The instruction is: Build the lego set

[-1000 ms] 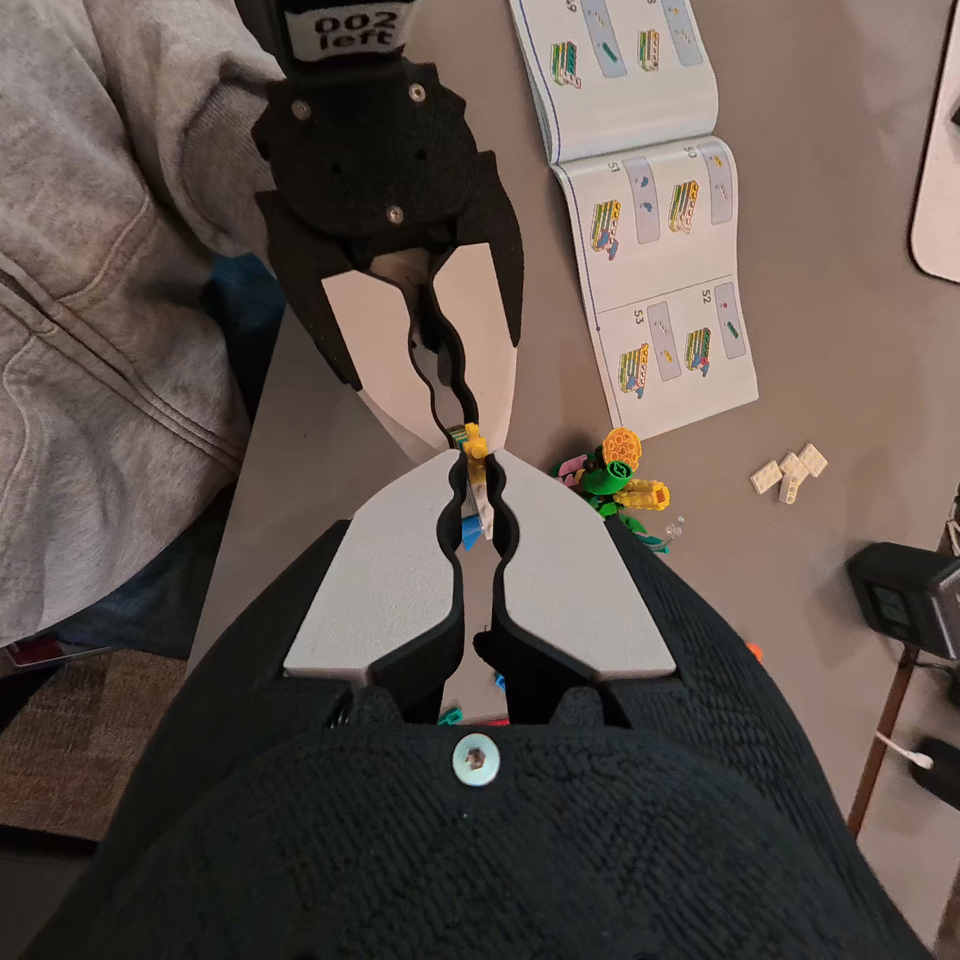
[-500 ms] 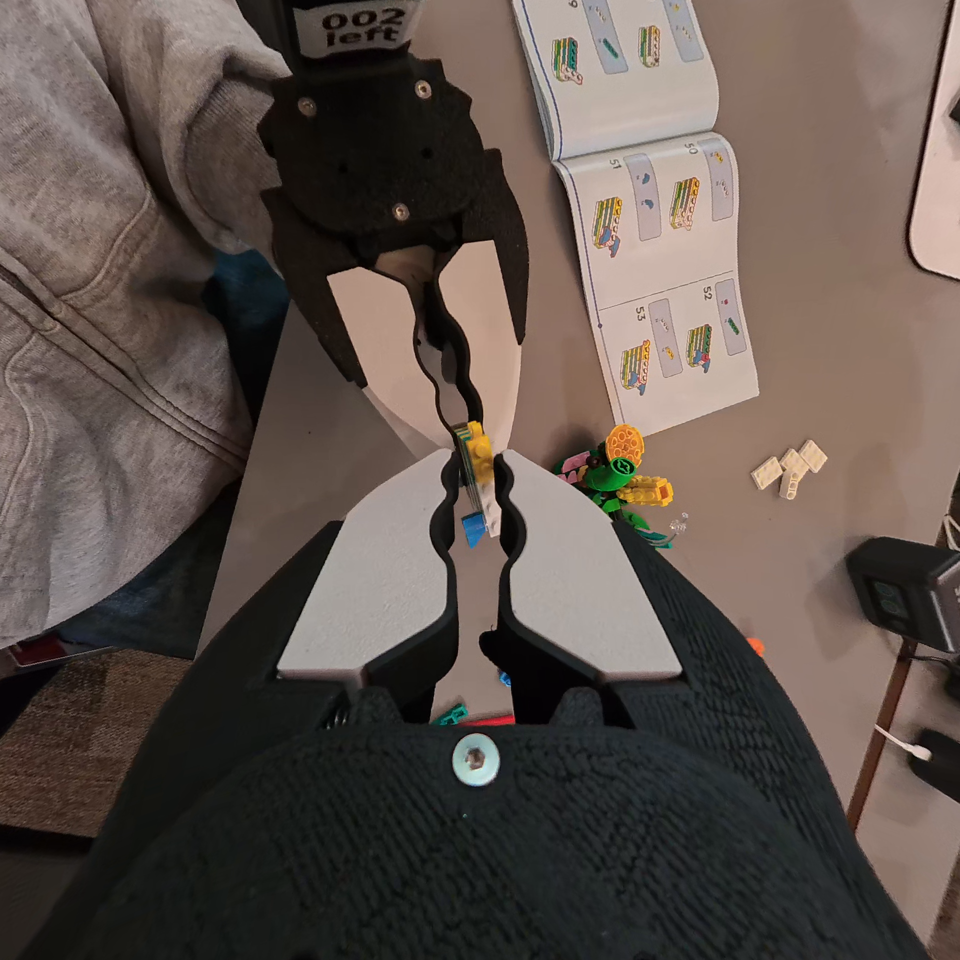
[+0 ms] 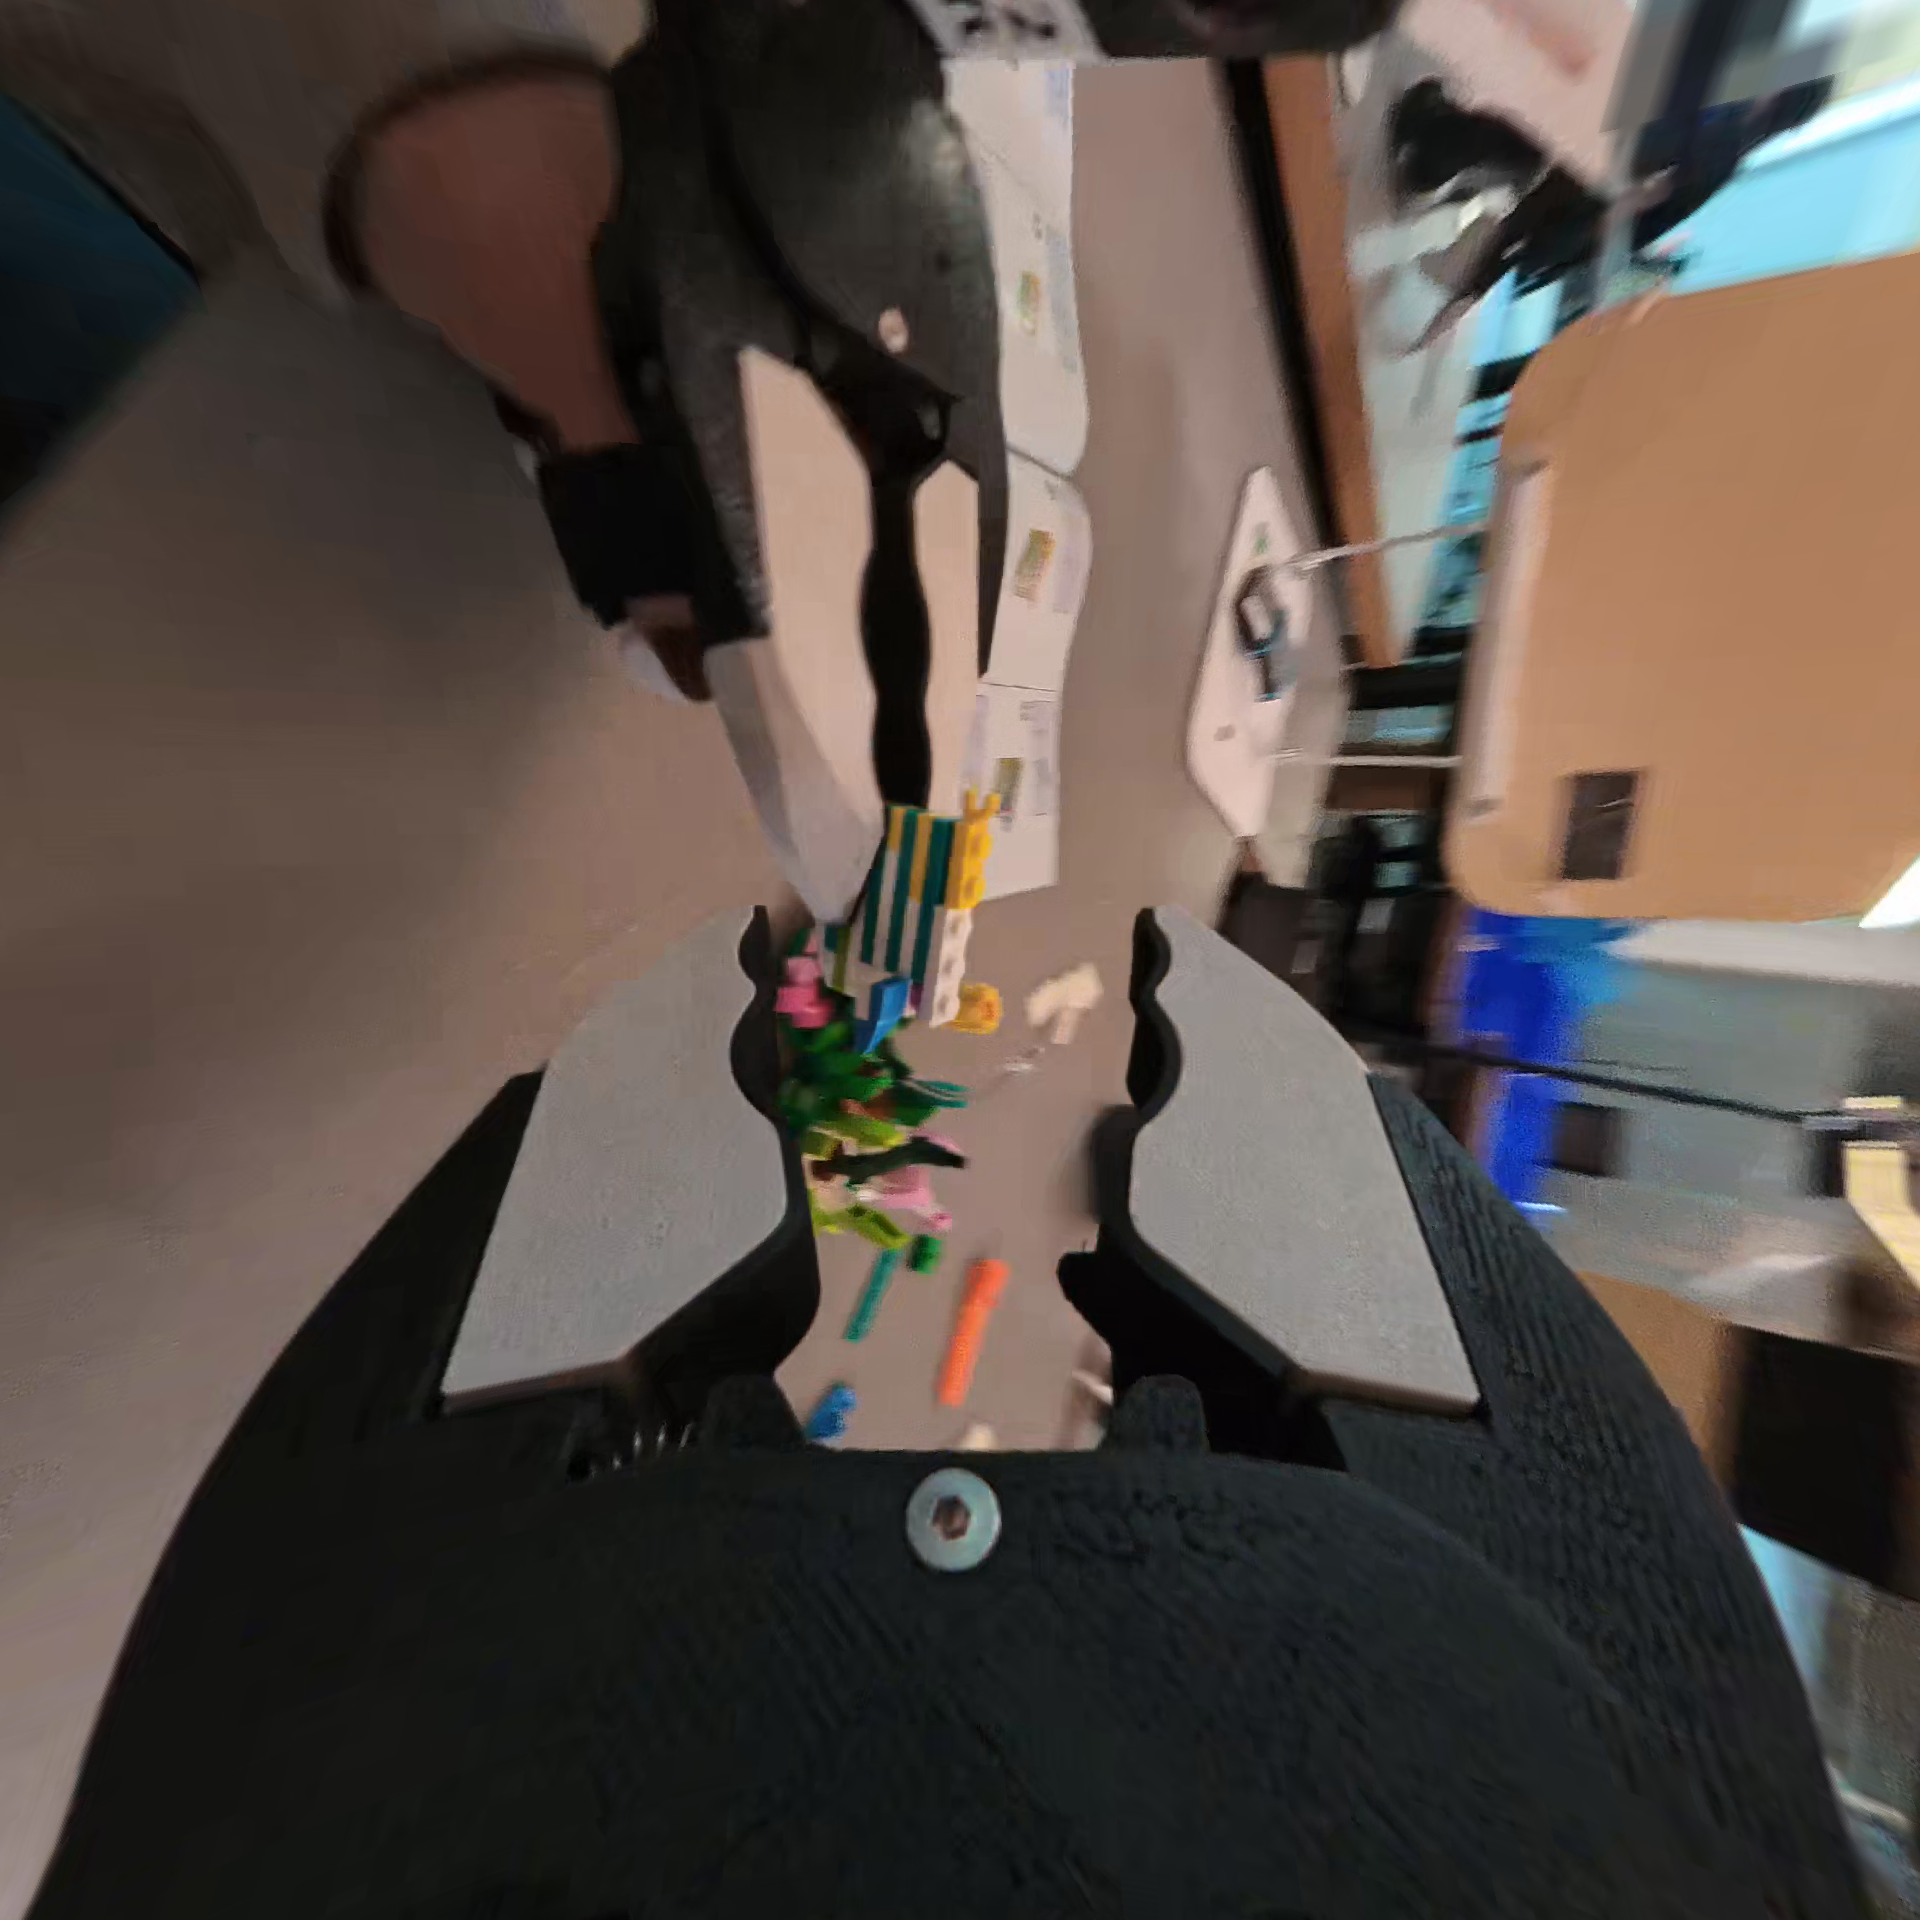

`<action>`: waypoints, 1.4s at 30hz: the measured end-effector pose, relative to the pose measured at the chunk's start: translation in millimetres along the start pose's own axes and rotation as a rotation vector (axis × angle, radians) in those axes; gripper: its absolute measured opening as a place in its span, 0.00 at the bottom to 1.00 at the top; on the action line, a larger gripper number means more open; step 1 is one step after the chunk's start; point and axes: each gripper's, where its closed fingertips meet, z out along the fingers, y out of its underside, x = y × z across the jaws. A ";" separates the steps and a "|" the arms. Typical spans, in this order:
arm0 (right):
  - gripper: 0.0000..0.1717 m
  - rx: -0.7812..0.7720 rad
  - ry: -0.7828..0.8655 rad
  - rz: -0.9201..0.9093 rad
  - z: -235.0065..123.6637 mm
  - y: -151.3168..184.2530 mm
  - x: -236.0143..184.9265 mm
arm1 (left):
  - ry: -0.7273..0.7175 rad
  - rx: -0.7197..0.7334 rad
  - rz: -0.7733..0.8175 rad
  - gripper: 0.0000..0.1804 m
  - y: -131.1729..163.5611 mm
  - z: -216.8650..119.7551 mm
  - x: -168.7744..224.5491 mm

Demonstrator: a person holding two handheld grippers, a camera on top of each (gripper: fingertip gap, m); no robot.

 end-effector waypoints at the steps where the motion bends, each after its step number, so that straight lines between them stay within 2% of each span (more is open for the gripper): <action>1: 0.38 -0.012 0.063 -0.069 1.8 0.3 -2.9 | 0.001 0.003 -0.008 0.05 -0.4 -0.3 -0.6; 4: 0.38 -0.053 0.231 -0.209 9.0 1.7 -8.0 | 0.002 0.004 -0.012 0.05 -0.4 -0.3 -0.8; 7: 0.34 -0.081 0.358 -0.275 14.1 -1.1 -5.4 | 0.002 0.003 0.005 0.05 -0.2 -0.1 0.7; 12: 0.27 -0.088 0.396 -0.263 19.7 -3.6 -5.0 | 0.004 0.005 0.005 0.05 -0.5 -0.4 1.2; 13: 0.23 -0.091 0.401 -0.270 20.3 -3.2 -4.8 | 0.003 0.006 0.004 0.05 -0.6 -0.5 0.8; 31: 0.20 -0.131 0.428 -0.155 25.2 -1.6 -4.0 | 0.001 -0.020 -0.069 0.05 2.7 -0.2 -3.6; 35: 0.22 -0.088 0.412 -0.024 24.8 -1.5 -5.8 | 0.027 -0.026 -0.098 0.05 3.4 0.8 -3.1; 37: 0.36 -0.068 0.407 0.051 21.4 -1.6 -7.1 | 0.027 -0.004 -0.121 0.05 1.0 -1.0 -5.5; 38: 0.39 -0.058 0.426 0.085 17.3 -0.1 -5.8 | 0.030 0.008 -0.146 0.05 -0.3 -2.2 -7.7; 42: 0.37 -0.001 0.632 0.192 -11.4 13.6 4.4 | 0.038 0.064 -0.237 0.05 -5.7 -7.5 -16.1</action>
